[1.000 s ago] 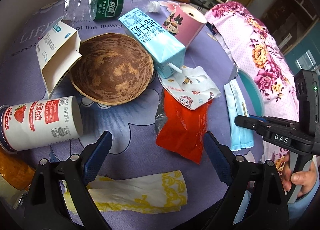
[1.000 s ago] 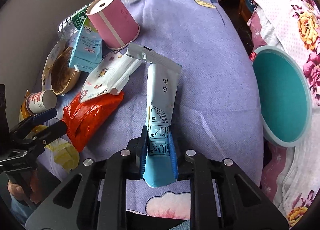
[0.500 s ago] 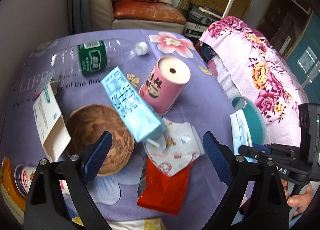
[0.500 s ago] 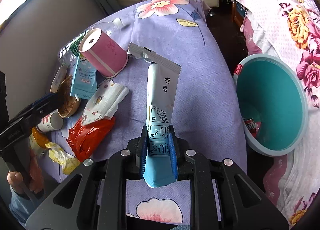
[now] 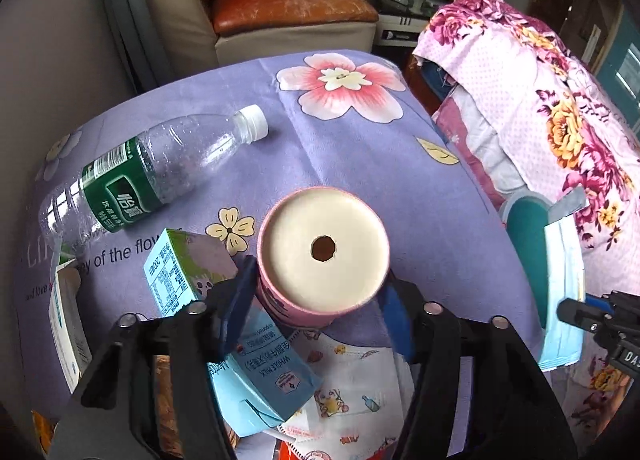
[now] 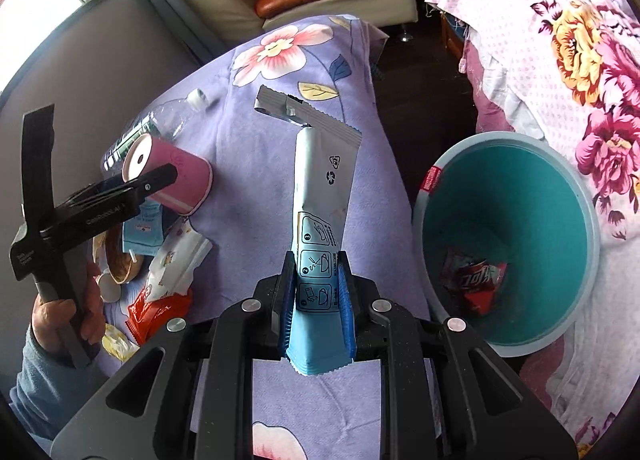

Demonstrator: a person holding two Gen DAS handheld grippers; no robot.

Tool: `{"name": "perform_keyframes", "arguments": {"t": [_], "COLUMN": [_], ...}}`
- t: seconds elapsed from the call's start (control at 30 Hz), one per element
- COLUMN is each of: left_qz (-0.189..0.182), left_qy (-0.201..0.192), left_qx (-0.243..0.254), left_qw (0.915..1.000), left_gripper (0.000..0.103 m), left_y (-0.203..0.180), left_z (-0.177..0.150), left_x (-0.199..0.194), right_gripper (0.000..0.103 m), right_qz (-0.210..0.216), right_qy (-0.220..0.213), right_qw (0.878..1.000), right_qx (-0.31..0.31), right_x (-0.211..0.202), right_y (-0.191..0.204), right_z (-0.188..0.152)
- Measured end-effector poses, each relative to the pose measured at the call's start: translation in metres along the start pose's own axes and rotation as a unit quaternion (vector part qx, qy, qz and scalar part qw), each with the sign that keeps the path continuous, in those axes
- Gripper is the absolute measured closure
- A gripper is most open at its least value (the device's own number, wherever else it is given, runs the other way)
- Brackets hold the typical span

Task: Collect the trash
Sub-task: 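Grasp the light blue sachet with the right tool while the left tool grasps the pink paper roll, then carry the sachet and roll over the teal bin and open both tools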

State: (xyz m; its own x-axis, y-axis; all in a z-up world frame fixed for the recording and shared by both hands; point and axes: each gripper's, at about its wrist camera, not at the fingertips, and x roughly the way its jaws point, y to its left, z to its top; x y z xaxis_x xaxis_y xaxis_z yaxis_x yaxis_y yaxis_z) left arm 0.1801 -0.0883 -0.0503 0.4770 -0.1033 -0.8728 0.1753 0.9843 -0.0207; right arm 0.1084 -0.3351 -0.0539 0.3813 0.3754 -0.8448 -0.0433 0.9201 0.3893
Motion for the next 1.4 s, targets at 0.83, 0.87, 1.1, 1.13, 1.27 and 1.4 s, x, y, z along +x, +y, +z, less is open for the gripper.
{"name": "perform_keyframes", "arguments": {"t": [0.83,0.87,1.1,1.13,1.27,1.4], "left_qz": [-0.153,-0.159,-0.188,-0.190,-0.192,-0.186], "left_qy": [-0.008,-0.006,0.034,0.039,0.059,0.061], "left_qx": [0.096,0.104,0.138,0.140,0.143,0.137], "left_qw": [0.9836,0.9818,0.9718,0.9709,0.9691,0.9710], "left_gripper": [0.045,0.045,0.044,0.044,0.042,0.022], "left_y": [-0.169,-0.179,-0.232,-0.237,-0.250,-0.251], "left_z": [0.013,0.012,0.007,0.006,0.002,0.000], "left_x": [-0.030,-0.027,0.005,0.009,0.023,0.028], "right_gripper": [0.084,0.084,0.084,0.084,0.084,0.084], "right_qz": [-0.015,-0.015,-0.022,-0.023,-0.027,-0.029], "right_qy": [-0.064,-0.065,-0.058,-0.056,-0.052,-0.047], "right_qw": [0.994,0.994,0.991,0.991,0.991,0.991], "right_qx": [0.085,0.088,0.115,0.118,0.124,0.123], "right_x": [-0.059,-0.060,-0.057,-0.056,-0.057,-0.056], "right_y": [-0.147,-0.151,-0.174,-0.177,-0.186,-0.189], "right_z": [0.014,0.013,0.005,0.004,0.001,0.001]}}
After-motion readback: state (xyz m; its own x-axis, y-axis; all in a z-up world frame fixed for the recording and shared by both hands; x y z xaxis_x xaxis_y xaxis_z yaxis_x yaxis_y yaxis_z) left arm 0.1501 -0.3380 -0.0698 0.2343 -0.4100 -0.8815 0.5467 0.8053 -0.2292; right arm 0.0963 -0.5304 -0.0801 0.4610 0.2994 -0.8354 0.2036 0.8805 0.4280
